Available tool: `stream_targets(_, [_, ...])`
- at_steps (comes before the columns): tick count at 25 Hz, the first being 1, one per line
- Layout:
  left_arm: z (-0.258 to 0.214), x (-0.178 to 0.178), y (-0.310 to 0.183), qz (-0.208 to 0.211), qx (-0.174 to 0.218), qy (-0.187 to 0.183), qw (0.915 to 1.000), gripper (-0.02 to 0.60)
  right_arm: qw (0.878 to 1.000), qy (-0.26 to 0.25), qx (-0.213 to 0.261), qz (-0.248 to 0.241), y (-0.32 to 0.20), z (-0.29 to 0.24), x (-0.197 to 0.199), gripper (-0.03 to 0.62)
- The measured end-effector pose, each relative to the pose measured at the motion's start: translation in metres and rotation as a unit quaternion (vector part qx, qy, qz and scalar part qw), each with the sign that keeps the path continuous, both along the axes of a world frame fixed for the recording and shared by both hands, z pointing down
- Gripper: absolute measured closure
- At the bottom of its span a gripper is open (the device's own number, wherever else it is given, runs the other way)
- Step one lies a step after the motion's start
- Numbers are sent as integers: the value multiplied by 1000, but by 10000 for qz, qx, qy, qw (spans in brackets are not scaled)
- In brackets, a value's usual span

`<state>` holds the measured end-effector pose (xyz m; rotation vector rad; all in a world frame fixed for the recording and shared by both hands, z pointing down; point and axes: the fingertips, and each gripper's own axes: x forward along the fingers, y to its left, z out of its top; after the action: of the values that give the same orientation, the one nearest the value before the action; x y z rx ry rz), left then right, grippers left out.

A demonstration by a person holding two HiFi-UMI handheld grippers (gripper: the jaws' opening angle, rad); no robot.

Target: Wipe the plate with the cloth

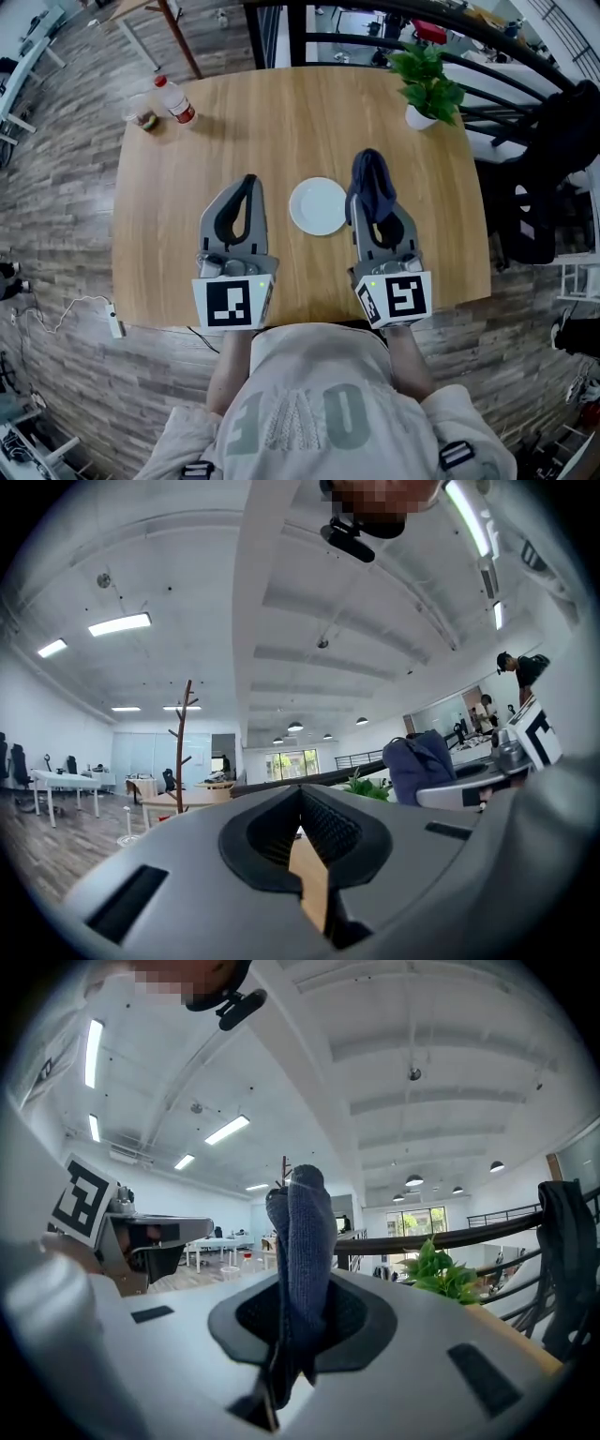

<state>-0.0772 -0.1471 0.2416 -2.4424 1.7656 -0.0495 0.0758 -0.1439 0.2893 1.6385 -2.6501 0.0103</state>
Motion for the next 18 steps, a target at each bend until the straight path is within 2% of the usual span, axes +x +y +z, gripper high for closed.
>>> stream_targets(18, [-7,16,-7,91,125,-92,9998,575,9999,122,6,-37,-5,0,14,533])
